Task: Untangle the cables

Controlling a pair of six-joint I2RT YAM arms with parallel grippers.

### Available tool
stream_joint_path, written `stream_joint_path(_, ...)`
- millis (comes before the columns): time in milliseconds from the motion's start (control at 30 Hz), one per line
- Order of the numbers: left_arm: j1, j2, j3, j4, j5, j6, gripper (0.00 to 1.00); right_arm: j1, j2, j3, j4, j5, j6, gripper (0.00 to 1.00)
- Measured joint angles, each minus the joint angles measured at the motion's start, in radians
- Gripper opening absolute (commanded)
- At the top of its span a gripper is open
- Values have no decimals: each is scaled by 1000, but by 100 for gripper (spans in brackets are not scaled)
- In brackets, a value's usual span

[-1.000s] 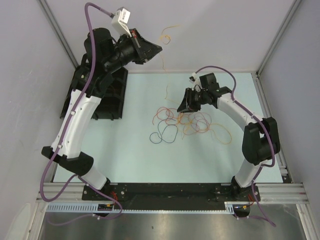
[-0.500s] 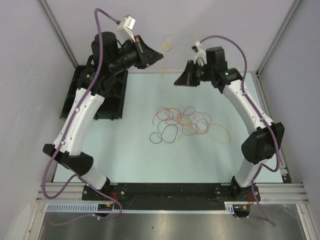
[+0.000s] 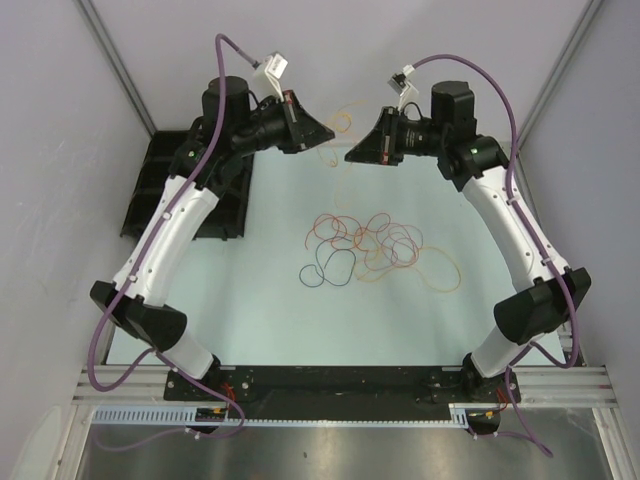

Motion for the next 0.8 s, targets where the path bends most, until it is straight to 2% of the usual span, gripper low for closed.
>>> stream_joint_path(300, -34, 19, 0, 17, 49, -32, 5, 5, -3, -12, 21, -26, 10, 0)
stream_joint_path(600, -46, 64, 0, 23, 83, -46, 26, 12, -15, -12, 17, -24, 2, 0)
stream_joint_path(800, -44, 64, -2, 26, 82, -52, 35, 14, -22, -12, 16, -24, -3, 0)
